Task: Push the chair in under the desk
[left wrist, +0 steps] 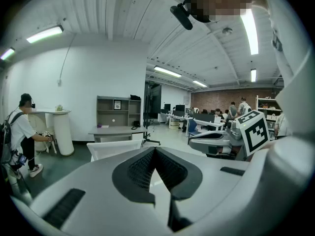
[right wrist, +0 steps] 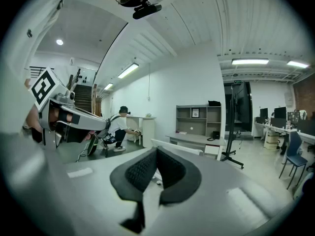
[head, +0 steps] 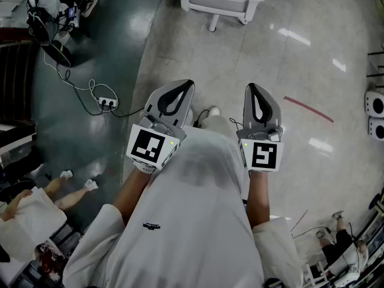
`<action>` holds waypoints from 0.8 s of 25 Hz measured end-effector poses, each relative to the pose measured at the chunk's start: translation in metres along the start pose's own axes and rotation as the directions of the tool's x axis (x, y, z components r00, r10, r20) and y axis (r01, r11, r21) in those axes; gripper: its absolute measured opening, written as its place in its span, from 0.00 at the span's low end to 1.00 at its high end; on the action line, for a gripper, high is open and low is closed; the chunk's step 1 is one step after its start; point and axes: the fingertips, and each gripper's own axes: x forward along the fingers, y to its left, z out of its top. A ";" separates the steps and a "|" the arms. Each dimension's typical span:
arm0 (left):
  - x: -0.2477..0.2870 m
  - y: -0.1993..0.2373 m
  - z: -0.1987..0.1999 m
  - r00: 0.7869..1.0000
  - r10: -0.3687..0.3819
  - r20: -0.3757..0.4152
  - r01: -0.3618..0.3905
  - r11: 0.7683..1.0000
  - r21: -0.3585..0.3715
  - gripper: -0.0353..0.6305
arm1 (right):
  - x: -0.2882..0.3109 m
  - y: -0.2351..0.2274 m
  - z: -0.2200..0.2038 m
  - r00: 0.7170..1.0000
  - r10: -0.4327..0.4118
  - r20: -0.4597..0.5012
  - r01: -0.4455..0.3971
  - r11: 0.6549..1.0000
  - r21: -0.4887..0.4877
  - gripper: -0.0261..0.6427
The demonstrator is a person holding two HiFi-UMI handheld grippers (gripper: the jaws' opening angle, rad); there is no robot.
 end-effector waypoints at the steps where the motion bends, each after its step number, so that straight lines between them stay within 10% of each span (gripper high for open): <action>1: 0.000 -0.002 0.002 1.000 0.004 0.004 -0.004 1.000 0.005 0.06 | -0.002 -0.001 0.000 1.000 0.000 0.005 0.000 1.000 0.004 0.06; 20: 0.019 0.083 0.009 0.993 0.103 0.060 -0.099 0.993 -0.068 0.06 | 0.071 -0.009 0.014 0.999 0.018 0.038 -0.020 0.997 0.069 0.06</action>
